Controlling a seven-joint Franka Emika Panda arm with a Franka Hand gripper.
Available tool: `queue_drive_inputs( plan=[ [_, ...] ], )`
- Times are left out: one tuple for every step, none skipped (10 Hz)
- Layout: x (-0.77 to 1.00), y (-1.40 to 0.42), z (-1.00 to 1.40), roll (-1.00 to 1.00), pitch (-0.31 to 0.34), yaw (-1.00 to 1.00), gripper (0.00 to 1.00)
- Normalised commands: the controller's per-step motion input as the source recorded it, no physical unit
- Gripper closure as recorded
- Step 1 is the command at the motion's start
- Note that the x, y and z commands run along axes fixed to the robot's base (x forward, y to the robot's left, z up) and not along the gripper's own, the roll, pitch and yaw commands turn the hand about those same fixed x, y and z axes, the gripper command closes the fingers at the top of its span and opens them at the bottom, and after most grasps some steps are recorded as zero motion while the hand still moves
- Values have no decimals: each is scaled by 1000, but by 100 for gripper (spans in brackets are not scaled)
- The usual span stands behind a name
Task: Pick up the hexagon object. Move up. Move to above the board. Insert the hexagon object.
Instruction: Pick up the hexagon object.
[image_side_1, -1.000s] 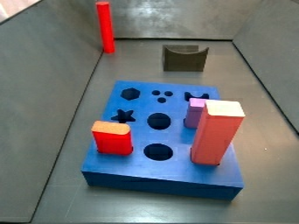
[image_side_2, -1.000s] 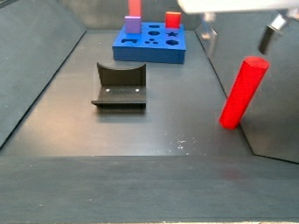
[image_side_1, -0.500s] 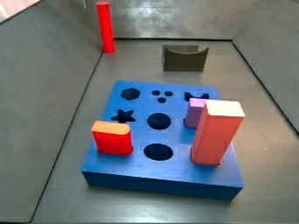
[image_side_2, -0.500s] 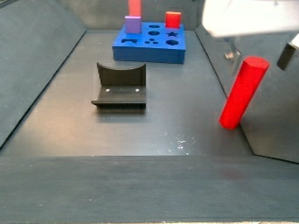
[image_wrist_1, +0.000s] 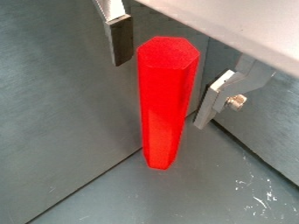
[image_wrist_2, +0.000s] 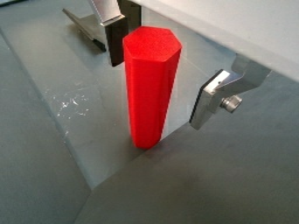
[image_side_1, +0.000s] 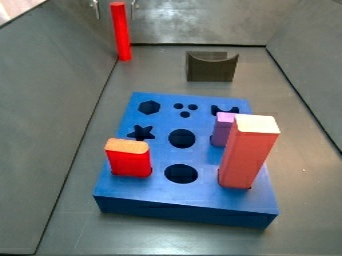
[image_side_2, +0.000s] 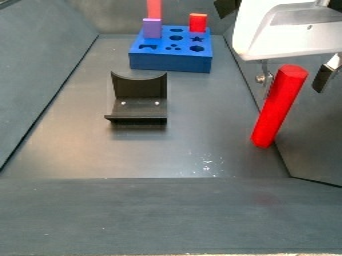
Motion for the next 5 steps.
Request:
queue_drive_inputs(
  plan=[
    [0, 0, 0, 0, 0, 0, 0],
    [0, 0, 0, 0, 0, 0, 100],
    [0, 0, 0, 0, 0, 0, 100],
    [0, 0, 0, 0, 0, 0, 100],
    [0, 0, 0, 0, 0, 0, 100]
  ],
)
